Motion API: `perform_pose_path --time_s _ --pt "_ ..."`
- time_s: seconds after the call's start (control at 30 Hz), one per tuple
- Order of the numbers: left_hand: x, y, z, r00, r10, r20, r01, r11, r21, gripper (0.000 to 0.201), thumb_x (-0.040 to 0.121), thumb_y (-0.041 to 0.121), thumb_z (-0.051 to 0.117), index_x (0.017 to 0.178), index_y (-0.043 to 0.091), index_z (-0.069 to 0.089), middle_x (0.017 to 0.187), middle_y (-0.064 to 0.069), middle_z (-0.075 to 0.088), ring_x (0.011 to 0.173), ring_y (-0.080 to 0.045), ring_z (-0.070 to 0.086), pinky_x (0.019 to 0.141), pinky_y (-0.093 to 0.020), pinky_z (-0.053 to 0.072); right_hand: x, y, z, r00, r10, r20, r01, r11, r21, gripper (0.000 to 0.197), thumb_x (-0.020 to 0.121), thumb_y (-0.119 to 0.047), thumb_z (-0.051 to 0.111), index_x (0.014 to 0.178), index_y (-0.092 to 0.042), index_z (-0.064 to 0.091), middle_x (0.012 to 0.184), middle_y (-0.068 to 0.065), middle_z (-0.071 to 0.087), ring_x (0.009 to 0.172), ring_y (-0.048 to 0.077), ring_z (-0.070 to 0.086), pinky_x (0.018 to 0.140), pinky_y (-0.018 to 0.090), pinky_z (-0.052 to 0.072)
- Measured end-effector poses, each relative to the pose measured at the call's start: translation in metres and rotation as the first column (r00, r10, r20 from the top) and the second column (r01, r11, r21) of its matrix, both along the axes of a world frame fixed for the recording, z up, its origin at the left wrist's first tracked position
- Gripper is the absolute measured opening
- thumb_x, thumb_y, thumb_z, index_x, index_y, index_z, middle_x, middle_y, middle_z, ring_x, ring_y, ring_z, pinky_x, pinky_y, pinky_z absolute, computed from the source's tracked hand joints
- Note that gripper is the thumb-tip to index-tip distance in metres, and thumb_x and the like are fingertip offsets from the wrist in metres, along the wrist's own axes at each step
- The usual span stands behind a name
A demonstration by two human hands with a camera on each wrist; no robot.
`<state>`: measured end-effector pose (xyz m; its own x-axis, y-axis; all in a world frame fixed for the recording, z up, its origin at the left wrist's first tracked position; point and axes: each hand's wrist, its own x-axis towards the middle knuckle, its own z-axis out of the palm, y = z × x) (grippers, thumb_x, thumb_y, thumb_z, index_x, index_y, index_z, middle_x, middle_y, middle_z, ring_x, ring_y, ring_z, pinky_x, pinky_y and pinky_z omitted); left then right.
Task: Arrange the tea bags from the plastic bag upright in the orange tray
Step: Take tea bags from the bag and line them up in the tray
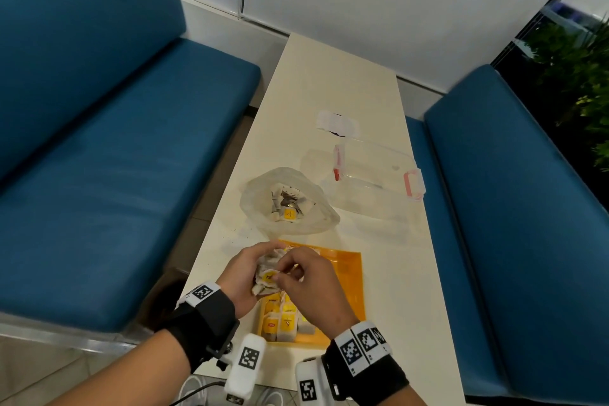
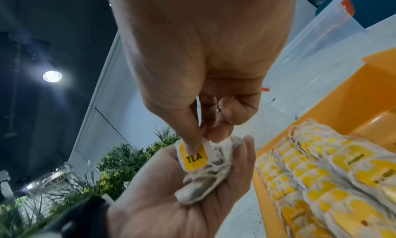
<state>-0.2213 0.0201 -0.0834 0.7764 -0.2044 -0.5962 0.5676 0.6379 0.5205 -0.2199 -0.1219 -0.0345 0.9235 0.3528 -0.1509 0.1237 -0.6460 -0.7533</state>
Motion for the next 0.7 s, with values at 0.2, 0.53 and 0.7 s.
perform_pose_path --time_s 0.2,0.53,0.7 --pt "-0.003 0.005 -0.006 0.997 0.02 0.081 -0.017 0.999 -0.033 0.045 0.086 -0.001 0.06 0.131 -0.001 0.054 0.107 -0.026 0.062 0.073 -0.028 0.067 0.058 -0.032 0.057 0.012 -0.011 0.016 0.998 -0.062 -0.02 0.063 0.995 0.077 0.014 0.084 -0.017 0.074 0.08 -0.026 0.065 0.083 -0.003 0.069 0.067 0.013 0.063 0.064 0.027 0.056" --pt "-0.002 0.008 -0.007 0.997 0.017 0.081 -0.015 1.0 -0.021 0.041 0.086 -0.007 0.062 0.126 0.002 0.059 0.106 -0.027 0.065 0.082 -0.031 0.068 0.062 -0.036 0.057 0.025 -0.028 0.025 0.982 -0.058 -0.178 0.102 0.963 0.248 0.006 0.086 0.001 0.069 0.09 -0.004 0.068 0.071 0.008 0.067 0.063 0.013 0.064 0.057 0.024 0.048" --pt "-0.003 0.01 -0.007 0.995 0.036 0.088 -0.034 0.999 -0.02 0.035 0.089 -0.005 0.062 0.124 0.002 0.06 0.1 -0.027 0.065 0.075 -0.031 0.068 0.06 -0.035 0.059 0.03 -0.049 0.012 0.979 -0.119 -0.163 0.146 0.975 0.166 0.006 0.086 -0.009 0.073 0.086 -0.005 0.068 0.074 0.007 0.071 0.061 0.013 0.064 0.058 0.02 0.048"
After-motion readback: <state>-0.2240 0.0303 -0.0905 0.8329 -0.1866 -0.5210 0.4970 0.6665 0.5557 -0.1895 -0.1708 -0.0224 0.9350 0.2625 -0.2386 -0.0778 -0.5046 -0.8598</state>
